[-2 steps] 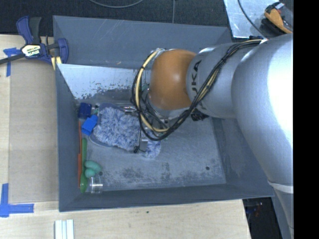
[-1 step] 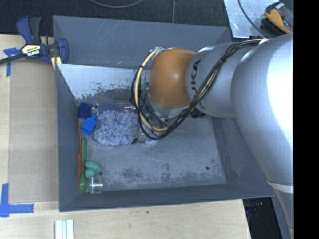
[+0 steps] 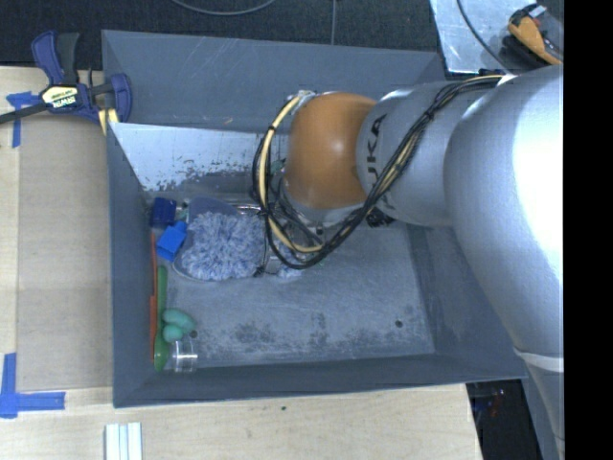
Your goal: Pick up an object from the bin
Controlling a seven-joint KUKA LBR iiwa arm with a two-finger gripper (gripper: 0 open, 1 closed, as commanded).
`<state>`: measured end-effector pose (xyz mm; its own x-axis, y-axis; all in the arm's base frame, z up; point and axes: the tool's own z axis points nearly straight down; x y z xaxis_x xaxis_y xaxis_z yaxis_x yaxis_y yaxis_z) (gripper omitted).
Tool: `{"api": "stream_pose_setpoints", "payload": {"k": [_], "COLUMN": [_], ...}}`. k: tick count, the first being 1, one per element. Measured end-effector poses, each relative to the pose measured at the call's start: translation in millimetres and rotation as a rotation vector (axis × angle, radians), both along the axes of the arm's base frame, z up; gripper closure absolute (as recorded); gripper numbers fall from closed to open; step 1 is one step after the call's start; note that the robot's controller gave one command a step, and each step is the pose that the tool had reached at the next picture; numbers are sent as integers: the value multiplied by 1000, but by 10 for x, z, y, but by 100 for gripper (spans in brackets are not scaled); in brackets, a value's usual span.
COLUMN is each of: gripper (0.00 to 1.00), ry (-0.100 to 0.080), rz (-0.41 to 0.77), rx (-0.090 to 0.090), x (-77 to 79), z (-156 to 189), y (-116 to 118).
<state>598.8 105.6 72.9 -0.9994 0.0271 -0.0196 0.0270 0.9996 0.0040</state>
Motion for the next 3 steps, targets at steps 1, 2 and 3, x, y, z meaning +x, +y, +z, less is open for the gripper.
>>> {"api": "stream_pose_setpoints", "payload": {"k": [1,2,3], "gripper": [100,100,100], "ry": [6,1,-1], "rz": [-1,-2,-3], "rx": [-1,0,1], "x": [-19,-7,-3], "z": [204,466,655], "y": [-4,-5,-8]}}
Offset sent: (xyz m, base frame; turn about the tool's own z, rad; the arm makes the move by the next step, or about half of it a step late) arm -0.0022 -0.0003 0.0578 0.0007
